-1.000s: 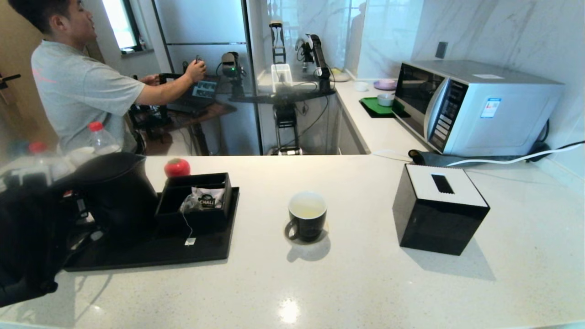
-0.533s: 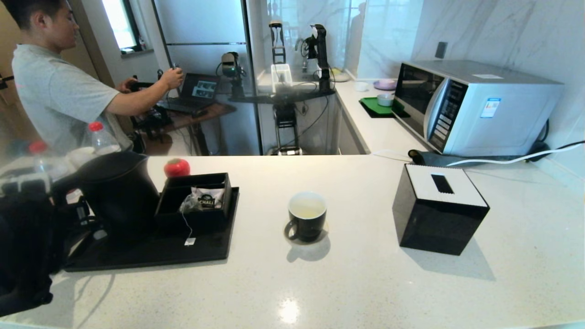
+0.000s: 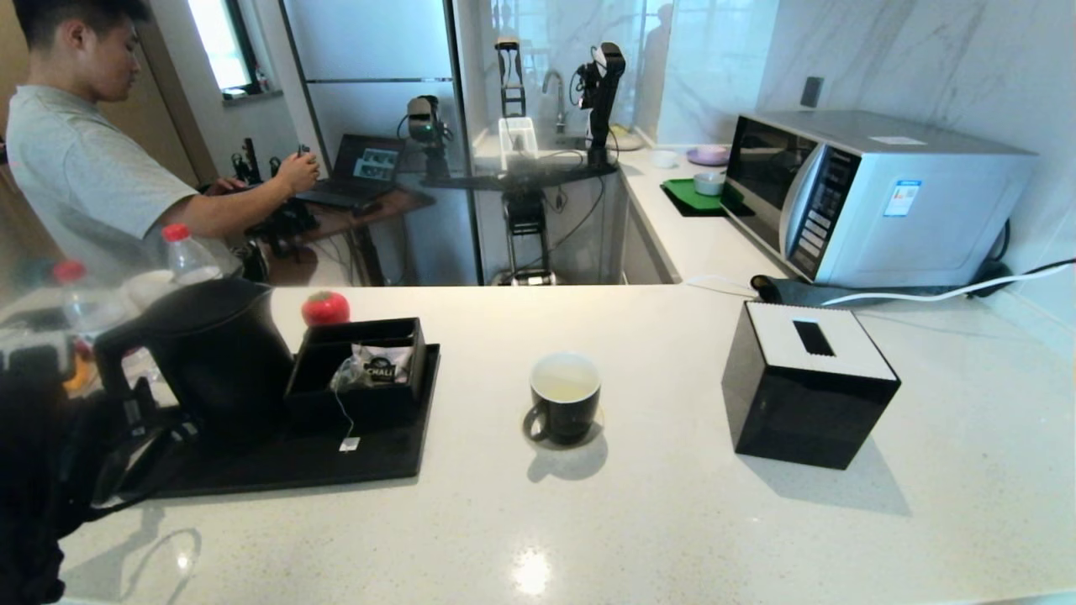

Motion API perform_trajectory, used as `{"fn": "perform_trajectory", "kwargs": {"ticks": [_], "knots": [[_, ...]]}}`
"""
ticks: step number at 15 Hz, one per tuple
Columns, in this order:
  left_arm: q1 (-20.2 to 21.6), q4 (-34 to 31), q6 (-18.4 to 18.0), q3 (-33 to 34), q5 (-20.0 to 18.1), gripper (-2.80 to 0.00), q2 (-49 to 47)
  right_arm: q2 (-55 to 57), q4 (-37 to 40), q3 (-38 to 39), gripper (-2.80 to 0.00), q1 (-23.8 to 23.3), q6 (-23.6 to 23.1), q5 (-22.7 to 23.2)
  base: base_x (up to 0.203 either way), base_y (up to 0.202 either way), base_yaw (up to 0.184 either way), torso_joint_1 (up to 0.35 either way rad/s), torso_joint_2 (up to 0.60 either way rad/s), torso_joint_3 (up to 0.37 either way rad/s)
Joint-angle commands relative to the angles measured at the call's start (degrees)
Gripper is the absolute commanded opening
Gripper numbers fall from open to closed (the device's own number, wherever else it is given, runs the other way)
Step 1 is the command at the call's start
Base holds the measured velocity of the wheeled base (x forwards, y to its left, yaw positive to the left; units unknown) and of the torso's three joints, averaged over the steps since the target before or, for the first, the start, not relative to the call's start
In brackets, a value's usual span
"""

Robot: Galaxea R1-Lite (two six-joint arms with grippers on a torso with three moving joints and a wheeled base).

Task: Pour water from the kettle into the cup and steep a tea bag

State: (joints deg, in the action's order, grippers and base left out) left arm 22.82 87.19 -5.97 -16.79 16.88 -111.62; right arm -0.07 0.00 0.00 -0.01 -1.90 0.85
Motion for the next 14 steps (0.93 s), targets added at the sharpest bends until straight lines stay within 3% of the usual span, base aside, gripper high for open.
{"fn": "perform_trajectory", "kwargs": {"ticks": [1, 7, 9, 12, 14], "knots": [[-0.1, 2.8, 0.1, 4.6, 0.1, -2.80, 5.1, 0.1, 0.0, 0.0, -2.80, 0.0, 0.0, 0.0, 0.000, 0.000, 0.000, 0.000, 0.00, 0.000], [-0.1, 2.8, 0.1, 15.7, -0.1, -2.80, 16.2, 0.1, 0.0, 0.0, -2.80, -0.1, 0.0, 0.0, 0.000, 0.000, 0.000, 0.000, 0.00, 0.000], [-1.3, 2.8, 0.0, 16.6, -2.2, -2.80, 20.6, 0.1, 0.0, 0.0, -2.80, 0.0, 0.0, 0.0, 0.000, 0.000, 0.000, 0.000, 0.00, 0.000], [-6.5, 2.7, -0.1, 16.7, -6.4, -2.80, 25.0, 0.1, 0.0, 0.0, -2.80, 0.0, 0.0, 0.0, 0.000, 0.000, 0.000, 0.000, 0.00, 0.000], [-11.7, 2.8, -1.0, 16.0, -7.1, -2.80, 26.4, 0.1, 0.0, 0.0, -2.80, -0.1, 0.0, 0.0, 0.000, 0.000, 0.000, 0.000, 0.00, 0.000]]}}
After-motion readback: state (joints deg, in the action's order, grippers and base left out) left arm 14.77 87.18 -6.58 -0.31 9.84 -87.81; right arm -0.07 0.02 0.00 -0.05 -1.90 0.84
